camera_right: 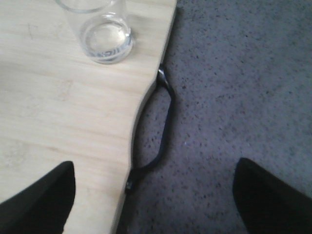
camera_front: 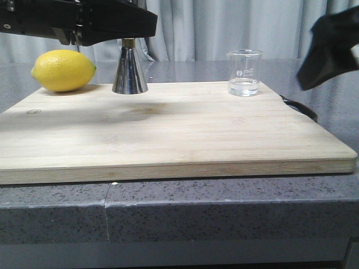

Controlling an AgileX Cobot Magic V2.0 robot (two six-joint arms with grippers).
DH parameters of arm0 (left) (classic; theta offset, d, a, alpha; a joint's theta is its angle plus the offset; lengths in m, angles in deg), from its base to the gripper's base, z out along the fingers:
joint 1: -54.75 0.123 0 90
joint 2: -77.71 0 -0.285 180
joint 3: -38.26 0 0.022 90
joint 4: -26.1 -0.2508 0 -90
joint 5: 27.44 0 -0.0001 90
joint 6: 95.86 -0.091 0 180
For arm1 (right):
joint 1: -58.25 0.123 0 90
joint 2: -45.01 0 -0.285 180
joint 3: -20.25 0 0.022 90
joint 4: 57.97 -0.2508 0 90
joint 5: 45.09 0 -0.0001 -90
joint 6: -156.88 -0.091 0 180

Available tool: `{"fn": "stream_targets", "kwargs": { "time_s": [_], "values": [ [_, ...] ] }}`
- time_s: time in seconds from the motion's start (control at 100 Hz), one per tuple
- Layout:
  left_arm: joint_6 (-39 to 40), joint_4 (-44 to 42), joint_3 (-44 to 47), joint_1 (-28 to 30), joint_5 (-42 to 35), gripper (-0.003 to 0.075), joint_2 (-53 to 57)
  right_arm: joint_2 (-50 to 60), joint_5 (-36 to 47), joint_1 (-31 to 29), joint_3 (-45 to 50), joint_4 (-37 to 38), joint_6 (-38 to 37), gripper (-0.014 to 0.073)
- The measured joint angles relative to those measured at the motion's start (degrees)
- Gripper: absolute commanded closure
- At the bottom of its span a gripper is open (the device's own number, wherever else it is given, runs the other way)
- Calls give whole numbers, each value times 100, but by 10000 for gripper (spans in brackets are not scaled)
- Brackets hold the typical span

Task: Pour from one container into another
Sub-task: 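Open the right gripper and withdraw it from the beaker, then lower the jigger onto the board with the left gripper and release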

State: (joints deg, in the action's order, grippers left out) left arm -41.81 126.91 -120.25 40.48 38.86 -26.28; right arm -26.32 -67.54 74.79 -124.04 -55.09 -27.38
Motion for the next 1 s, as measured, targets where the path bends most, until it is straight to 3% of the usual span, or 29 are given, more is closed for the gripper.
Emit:
{"fn": "stream_targets", "kwargs": {
  "time_s": [0.19,0.48,1.0],
  "values": [
    [0,0,0,0,0,514,0,951,-742,0,0,-34,-12,0],
    [0,0,0,0,0,514,0,2004,-1061,0,0,-34,-12,0],
    [-242,0,-13,23,0,514,-54,2360,-1334,0,10,-46,-12,0]
  ]
}}
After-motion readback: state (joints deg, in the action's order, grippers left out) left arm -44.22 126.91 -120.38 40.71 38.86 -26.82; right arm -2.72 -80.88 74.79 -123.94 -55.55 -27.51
